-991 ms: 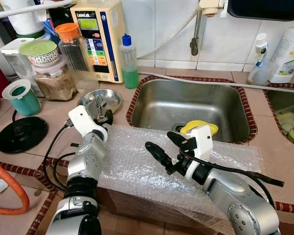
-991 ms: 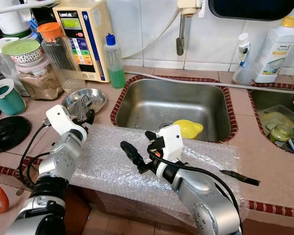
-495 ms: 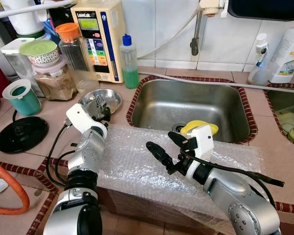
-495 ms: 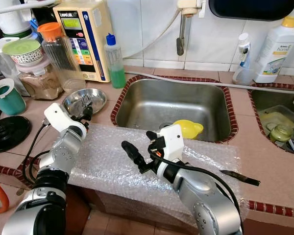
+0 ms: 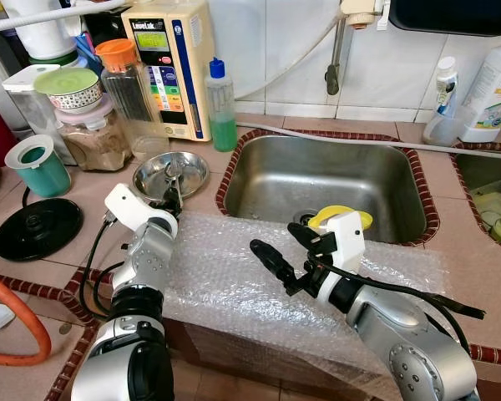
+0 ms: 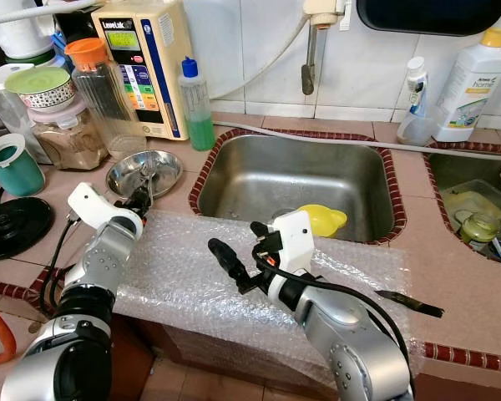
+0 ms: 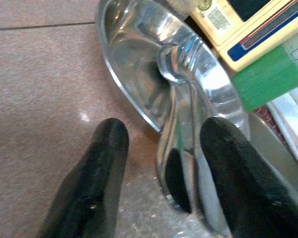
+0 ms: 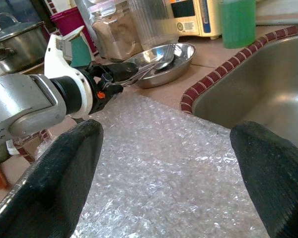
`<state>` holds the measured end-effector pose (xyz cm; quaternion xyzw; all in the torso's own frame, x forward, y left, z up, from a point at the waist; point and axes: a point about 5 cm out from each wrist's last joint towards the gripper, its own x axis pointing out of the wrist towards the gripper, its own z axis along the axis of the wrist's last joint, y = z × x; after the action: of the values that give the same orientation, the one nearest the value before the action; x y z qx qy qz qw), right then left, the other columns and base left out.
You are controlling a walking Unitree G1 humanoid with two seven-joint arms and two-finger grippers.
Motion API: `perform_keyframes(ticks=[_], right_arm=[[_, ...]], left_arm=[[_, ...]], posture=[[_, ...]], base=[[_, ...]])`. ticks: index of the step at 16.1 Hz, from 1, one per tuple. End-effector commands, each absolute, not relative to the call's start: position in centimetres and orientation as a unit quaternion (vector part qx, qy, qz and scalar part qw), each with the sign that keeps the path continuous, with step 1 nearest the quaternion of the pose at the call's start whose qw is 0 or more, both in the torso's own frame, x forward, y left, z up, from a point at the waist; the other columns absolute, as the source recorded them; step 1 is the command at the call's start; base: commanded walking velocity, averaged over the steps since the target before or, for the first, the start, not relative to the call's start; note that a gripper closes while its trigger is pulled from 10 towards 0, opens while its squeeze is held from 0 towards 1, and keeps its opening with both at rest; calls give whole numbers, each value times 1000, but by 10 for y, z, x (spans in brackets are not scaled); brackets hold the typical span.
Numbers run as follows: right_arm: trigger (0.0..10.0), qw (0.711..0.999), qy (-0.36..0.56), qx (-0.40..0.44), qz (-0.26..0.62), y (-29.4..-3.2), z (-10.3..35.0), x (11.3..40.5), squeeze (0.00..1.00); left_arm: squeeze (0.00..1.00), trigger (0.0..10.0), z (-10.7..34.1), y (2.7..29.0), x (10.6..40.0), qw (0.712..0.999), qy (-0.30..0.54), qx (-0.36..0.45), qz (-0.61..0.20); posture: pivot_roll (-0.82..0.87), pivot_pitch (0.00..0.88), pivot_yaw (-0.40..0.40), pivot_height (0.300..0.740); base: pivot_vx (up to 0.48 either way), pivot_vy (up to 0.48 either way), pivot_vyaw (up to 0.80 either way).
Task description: Kitchen organization
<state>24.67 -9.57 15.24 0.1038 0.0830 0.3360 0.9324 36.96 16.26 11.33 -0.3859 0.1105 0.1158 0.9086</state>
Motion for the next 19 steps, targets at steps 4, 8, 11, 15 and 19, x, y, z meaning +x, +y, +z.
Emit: perform_keyframes(ticks=[4,8,11,15,19], right_arm=[[10000,933,74,102,336,-95,156,248,0],[10000,933,74,104,337,-93,156,249,0],[10000,933,73,110,334,-91,154,250,0],[10000,931,72,110,339,-89,155,251,0],[10000,932,68,110,340,-89,156,254,0]], left_arm=[[0,0,130,175,373,920,74,-364,127],[0,0,144,182,371,941,30,-313,122],[0,0,146,188,368,943,24,-307,127],[0,0,158,189,364,952,-10,-281,122],[0,0,190,185,360,970,-91,-210,84]], posture=[[-103,0,115,740],[-89,0,120,740],[-72,0,125,740],[-64,0,117,740],[-55,0,113,740]], base=[[0,0,0],[0,0,0],[0,0,0],[0,0,0],[0,0,0]])
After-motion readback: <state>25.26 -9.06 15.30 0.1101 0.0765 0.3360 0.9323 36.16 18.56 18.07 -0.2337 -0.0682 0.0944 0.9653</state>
